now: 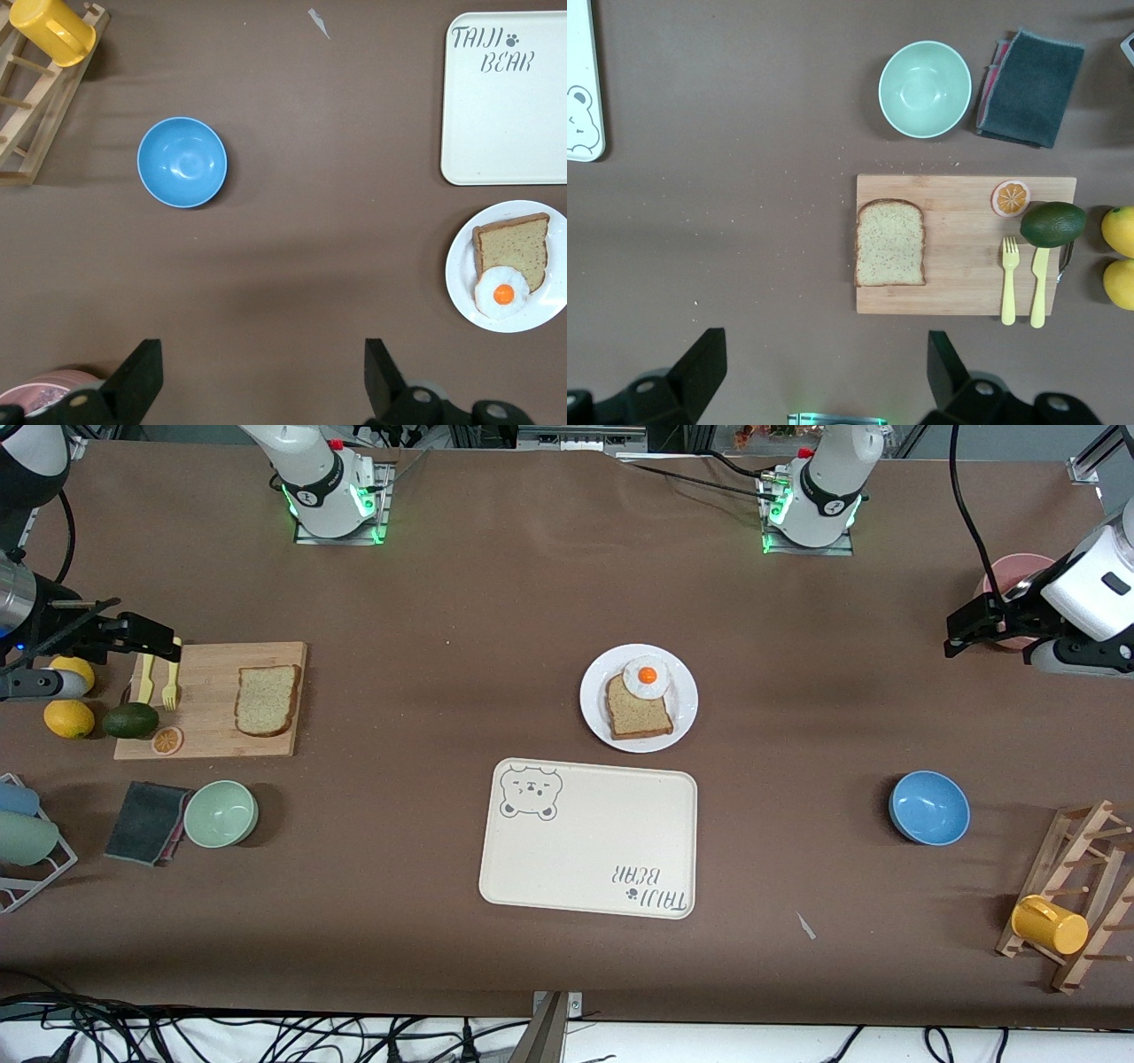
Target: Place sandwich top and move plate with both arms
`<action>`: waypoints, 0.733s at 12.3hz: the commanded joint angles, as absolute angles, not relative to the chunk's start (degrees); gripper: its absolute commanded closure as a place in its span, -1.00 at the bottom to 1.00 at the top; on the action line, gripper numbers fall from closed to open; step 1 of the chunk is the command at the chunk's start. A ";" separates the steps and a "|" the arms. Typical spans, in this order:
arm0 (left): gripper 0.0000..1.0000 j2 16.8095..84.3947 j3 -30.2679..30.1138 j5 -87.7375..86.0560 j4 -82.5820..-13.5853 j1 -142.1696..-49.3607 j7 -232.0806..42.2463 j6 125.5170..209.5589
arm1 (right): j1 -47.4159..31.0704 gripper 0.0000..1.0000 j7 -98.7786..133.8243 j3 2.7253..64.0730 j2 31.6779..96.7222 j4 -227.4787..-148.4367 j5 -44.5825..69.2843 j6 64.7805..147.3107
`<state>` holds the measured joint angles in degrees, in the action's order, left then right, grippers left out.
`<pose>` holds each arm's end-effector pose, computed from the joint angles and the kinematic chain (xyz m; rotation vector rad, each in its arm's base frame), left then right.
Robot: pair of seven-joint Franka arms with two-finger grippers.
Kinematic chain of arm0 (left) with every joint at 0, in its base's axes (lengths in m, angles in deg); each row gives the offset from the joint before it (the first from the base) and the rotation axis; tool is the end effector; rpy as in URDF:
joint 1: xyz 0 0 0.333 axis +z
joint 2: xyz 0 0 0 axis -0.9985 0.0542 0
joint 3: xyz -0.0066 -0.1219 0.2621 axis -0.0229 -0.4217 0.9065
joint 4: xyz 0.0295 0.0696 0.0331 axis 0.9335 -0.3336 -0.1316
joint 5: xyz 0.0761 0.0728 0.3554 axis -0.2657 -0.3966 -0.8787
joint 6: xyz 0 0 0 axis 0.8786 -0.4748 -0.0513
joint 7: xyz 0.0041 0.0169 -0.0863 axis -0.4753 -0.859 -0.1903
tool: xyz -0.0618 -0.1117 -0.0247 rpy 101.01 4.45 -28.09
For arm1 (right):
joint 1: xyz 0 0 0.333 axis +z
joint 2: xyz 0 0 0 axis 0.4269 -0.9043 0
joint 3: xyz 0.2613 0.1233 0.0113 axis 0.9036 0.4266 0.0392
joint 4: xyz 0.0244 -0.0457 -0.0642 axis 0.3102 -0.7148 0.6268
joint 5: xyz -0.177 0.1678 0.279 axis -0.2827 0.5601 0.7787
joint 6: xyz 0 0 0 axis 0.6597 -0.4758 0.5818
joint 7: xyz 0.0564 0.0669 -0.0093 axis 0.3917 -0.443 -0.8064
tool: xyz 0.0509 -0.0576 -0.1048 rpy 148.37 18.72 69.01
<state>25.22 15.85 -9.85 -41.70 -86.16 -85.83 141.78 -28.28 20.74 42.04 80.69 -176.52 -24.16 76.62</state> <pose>0.5320 -0.0146 0.5494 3.1386 -0.1154 -0.0617 0.5519 0.0012 0.5231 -3.1163 -0.0545 0.2297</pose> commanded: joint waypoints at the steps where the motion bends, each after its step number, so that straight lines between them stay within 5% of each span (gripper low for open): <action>1: -1.00 25.42 15.96 -10.36 -40.83 -86.54 -86.09 141.52 | -28.35 -1.00 21.58 42.10 80.72 -175.15 -24.15 75.15; 9: -1.00 25.42 15.96 -10.36 -40.83 -86.54 -86.09 141.52 | -28.70 -1.00 21.15 41.84 80.72 -174.98 -24.23 75.15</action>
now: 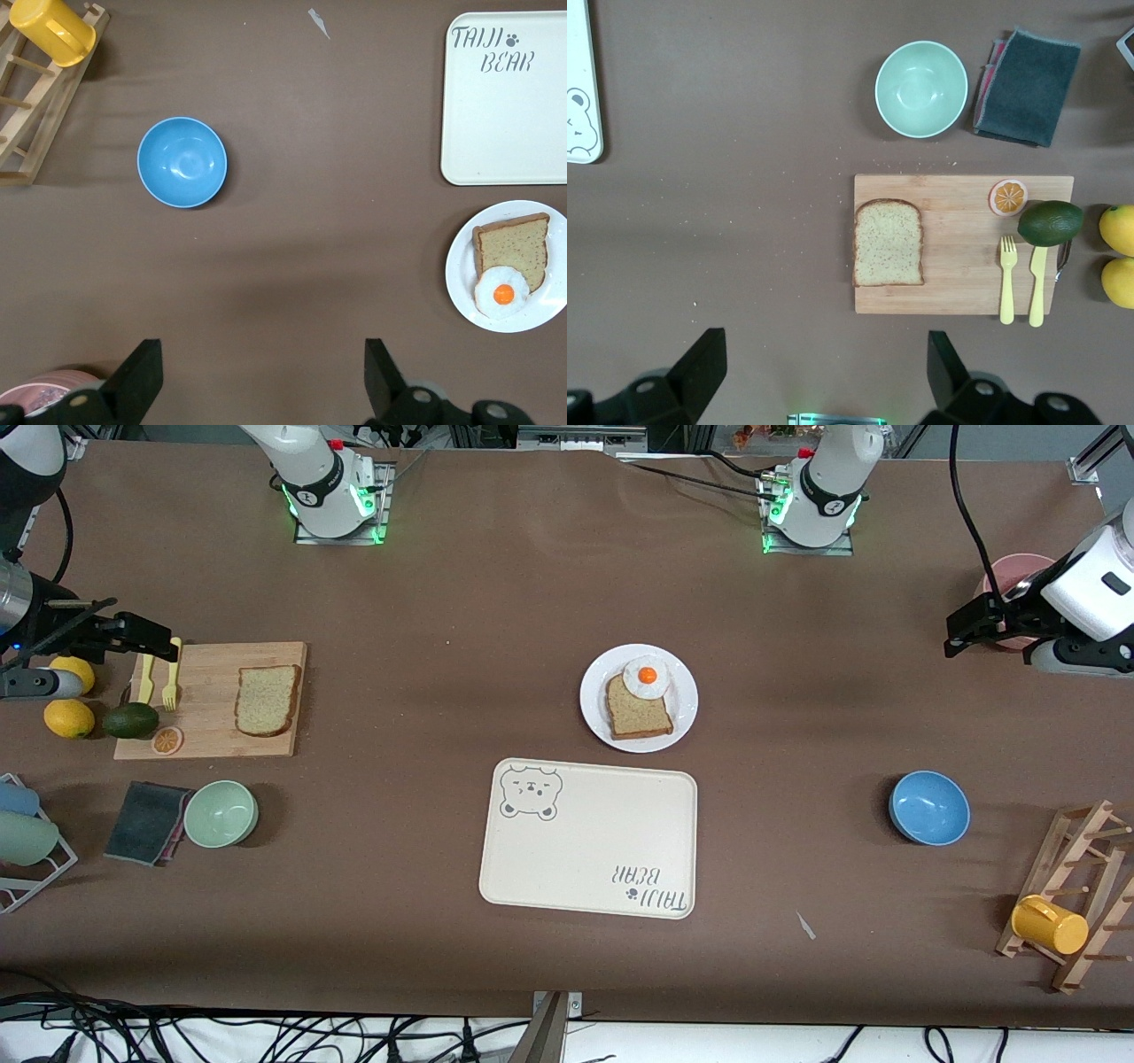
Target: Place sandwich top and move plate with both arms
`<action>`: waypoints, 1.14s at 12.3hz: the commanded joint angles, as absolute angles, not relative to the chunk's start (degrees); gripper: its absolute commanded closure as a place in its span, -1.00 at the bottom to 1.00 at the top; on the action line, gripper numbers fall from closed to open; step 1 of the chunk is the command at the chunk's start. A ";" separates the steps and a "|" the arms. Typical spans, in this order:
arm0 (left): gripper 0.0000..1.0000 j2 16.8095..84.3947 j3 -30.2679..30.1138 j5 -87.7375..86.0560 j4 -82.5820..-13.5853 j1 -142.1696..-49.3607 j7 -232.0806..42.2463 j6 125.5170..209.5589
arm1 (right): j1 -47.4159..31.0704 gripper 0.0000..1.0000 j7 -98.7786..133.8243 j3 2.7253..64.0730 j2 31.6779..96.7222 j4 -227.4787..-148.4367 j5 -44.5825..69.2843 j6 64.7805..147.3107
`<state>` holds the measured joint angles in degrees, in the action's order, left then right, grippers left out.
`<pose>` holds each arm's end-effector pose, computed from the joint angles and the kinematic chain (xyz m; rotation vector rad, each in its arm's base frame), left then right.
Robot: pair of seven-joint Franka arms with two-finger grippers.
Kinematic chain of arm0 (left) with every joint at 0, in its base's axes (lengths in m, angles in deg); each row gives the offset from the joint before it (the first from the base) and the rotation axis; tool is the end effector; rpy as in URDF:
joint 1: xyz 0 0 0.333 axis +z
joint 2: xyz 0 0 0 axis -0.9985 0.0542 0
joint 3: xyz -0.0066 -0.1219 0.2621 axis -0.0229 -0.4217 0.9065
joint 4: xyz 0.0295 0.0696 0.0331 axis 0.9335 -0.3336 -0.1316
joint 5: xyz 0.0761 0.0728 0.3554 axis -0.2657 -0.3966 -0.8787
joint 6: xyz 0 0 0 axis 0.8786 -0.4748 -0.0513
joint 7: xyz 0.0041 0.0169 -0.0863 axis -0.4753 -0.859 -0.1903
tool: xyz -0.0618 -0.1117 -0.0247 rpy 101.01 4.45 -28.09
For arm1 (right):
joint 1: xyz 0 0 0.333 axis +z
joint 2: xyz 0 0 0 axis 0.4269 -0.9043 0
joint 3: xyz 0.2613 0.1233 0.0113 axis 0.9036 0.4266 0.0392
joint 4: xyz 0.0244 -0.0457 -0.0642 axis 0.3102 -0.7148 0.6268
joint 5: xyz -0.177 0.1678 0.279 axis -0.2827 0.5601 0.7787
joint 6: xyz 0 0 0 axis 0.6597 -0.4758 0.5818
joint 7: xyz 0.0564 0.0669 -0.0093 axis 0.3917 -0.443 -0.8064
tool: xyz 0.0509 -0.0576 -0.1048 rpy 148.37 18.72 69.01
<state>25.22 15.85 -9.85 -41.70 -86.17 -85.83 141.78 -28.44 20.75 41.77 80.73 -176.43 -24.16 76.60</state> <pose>0.5320 -0.0147 0.5494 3.1386 -0.1156 -0.0617 0.5518 -0.0028 0.5242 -3.1168 -0.0426 0.2267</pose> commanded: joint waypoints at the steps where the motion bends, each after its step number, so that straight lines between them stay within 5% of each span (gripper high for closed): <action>1: -1.00 25.33 15.96 -10.36 -40.83 -86.54 -86.09 141.52 | -28.70 -1.00 21.15 41.84 80.63 -174.98 -24.23 75.15; 14: -1.00 25.42 15.96 -10.36 -40.83 -86.54 -86.09 141.52 | -27.38 -0.99 21.68 43.07 80.63 -175.07 -24.93 75.50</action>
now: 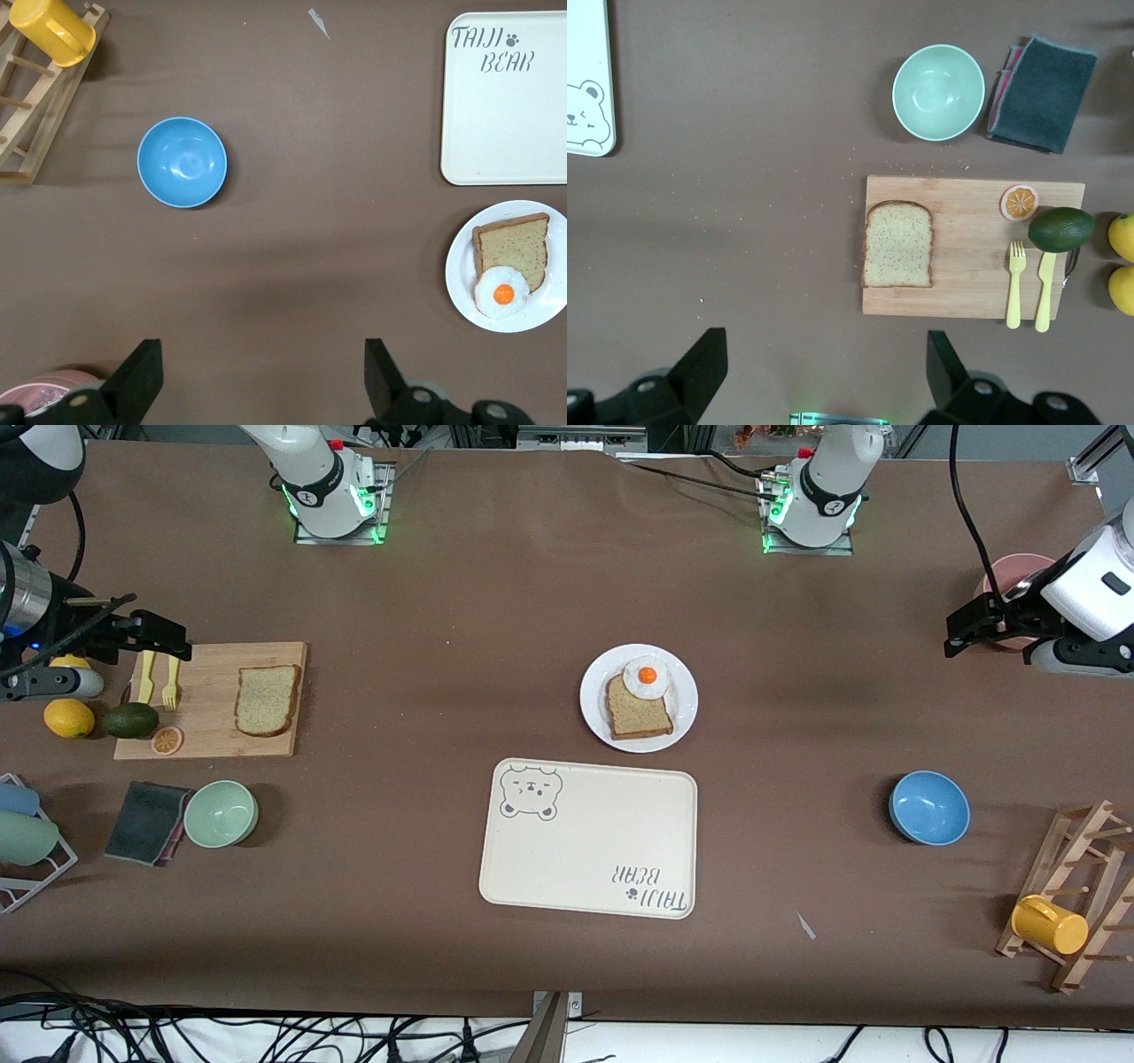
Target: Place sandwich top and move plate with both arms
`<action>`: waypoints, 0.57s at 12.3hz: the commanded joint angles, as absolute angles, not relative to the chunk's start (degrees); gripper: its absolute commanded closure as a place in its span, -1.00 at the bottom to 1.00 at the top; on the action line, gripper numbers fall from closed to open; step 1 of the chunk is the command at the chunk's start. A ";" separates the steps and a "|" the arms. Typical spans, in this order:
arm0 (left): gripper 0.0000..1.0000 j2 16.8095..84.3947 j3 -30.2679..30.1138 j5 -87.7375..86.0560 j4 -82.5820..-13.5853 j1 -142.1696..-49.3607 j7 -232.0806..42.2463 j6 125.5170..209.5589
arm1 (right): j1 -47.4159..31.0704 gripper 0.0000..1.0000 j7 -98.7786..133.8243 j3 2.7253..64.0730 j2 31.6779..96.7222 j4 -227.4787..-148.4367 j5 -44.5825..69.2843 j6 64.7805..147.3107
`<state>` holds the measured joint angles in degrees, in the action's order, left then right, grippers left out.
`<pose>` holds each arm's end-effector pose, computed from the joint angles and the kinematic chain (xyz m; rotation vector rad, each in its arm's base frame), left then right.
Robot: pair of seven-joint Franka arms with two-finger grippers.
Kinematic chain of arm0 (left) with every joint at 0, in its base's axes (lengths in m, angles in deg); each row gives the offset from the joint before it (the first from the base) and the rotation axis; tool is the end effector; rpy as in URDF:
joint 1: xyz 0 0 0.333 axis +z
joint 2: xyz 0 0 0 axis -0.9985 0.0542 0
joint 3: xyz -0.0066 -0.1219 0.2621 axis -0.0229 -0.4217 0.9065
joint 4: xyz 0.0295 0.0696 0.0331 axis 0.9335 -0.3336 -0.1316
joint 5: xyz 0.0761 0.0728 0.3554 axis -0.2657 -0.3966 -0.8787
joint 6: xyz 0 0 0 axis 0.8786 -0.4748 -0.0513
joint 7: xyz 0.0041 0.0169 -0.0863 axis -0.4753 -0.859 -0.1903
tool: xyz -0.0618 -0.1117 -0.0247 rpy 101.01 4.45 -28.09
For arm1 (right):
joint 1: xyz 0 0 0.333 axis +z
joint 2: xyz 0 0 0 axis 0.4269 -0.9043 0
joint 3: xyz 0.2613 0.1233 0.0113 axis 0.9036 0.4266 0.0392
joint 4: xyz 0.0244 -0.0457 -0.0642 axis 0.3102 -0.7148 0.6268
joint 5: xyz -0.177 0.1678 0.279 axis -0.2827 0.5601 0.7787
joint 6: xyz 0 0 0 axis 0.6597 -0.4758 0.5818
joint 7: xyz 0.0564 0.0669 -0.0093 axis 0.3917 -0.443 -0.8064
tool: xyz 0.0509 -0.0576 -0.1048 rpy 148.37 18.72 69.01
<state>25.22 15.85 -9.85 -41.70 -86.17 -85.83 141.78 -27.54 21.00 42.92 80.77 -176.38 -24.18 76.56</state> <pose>0.5320 -0.0147 0.5494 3.1386 -0.1156 -0.0617 0.5514 0.0163 0.5249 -3.1167 -0.0916 0.2256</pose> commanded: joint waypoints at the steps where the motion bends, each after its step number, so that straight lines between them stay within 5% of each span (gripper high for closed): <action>1: -1.00 25.33 15.96 -10.36 -40.83 -86.54 -86.09 141.52 | -27.21 -0.99 21.85 43.15 80.37 -175.16 -25.20 76.11; 7: -1.00 25.33 15.96 -10.36 -40.92 -86.54 -86.09 141.52 | -23.87 -0.99 21.94 42.01 80.72 -178.48 -28.98 79.62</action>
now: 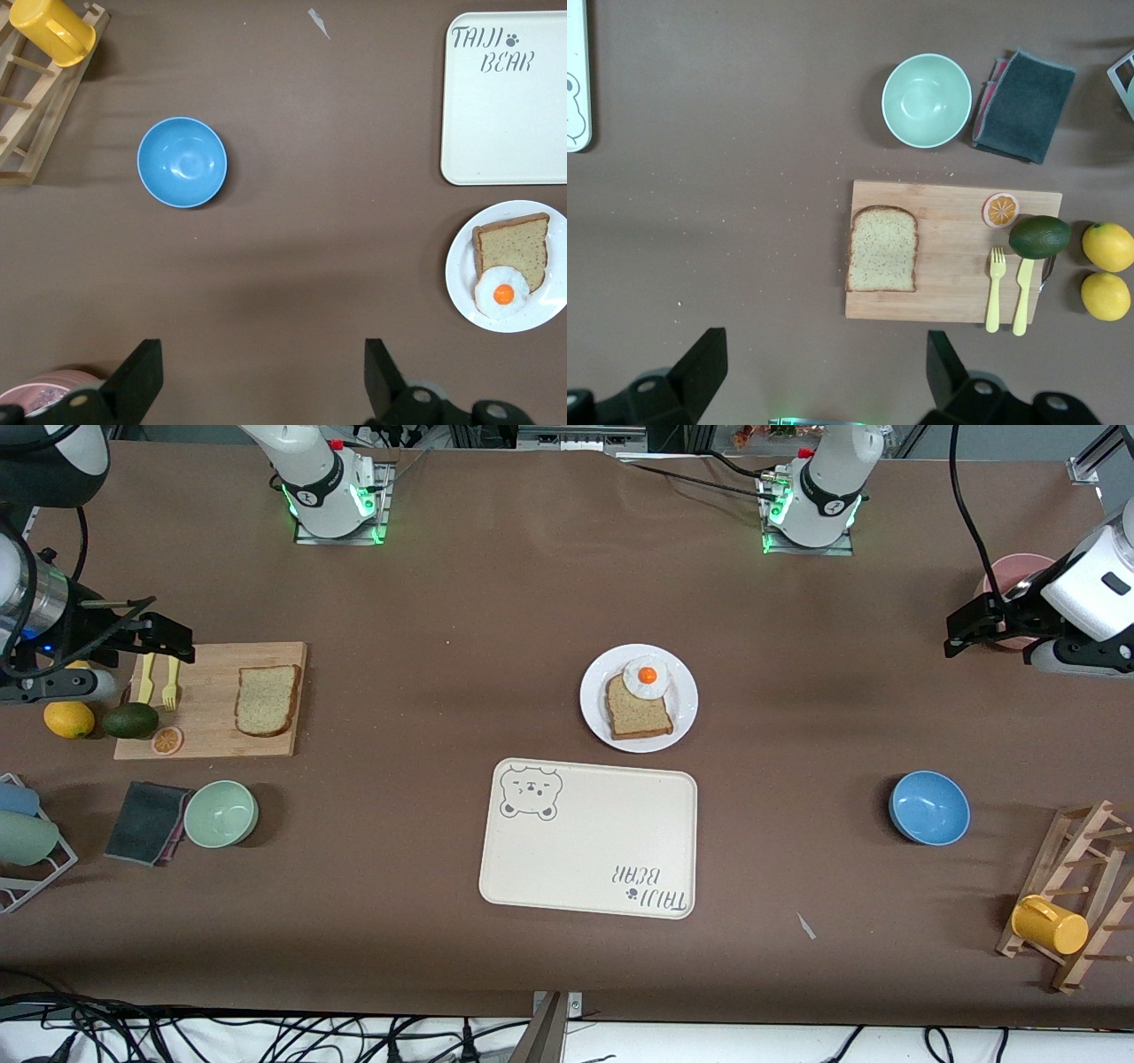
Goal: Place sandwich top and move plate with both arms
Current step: 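Move the right gripper down over the bread slice on the board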
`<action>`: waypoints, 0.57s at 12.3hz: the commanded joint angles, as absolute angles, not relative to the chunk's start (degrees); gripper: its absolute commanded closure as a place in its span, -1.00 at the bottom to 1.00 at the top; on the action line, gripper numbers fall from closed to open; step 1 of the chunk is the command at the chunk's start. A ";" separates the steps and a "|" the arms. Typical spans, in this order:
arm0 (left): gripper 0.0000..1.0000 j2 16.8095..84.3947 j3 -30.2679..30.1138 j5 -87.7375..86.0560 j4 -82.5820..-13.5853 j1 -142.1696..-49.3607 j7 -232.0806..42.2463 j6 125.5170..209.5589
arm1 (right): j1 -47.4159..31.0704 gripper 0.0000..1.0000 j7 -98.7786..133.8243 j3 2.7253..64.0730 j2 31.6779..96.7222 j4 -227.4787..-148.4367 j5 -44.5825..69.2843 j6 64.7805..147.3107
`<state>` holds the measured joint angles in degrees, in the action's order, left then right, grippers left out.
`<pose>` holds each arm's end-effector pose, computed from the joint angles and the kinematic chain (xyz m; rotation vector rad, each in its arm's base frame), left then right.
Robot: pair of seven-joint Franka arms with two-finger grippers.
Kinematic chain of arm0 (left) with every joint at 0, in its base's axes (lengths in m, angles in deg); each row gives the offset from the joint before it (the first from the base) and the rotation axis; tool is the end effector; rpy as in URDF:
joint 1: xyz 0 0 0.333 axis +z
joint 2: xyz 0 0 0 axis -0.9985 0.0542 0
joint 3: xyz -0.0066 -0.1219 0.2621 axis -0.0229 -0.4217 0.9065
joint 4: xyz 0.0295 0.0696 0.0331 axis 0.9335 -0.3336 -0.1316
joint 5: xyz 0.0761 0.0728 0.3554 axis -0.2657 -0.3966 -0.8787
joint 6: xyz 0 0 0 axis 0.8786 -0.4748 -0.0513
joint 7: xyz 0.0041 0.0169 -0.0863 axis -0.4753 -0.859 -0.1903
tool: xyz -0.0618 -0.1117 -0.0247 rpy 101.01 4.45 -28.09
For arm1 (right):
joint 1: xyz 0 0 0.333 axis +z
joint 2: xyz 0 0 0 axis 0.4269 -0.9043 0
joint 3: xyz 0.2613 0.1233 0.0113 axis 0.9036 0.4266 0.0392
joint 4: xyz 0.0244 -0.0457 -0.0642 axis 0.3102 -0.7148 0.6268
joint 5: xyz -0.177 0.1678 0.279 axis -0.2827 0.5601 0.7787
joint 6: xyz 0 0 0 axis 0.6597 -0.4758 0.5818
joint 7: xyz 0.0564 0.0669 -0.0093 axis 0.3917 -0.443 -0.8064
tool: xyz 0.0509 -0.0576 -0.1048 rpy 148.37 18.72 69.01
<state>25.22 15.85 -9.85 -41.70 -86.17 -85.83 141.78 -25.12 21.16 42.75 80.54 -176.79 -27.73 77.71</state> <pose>0.5320 -0.0147 0.5494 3.1386 -0.1156 -0.0617 0.5539 0.0299 0.5211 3.0816 0.1481 -0.2077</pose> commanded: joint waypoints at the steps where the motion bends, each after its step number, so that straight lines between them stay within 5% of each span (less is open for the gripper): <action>1: -1.00 25.42 15.96 -10.36 -40.92 -86.45 -86.09 141.52 | -23.86 -0.99 22.11 42.10 80.72 -180.58 -29.06 81.90; 7: -1.00 25.25 16.05 -10.36 -40.92 -86.45 -86.09 141.25 | -23.34 -0.99 27.90 42.80 80.55 -194.12 -32.66 96.92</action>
<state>25.22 15.85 -9.85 -41.70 -86.17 -85.83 141.78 -23.99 25.00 42.72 79.26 -189.39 -30.58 92.90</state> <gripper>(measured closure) 0.000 0.004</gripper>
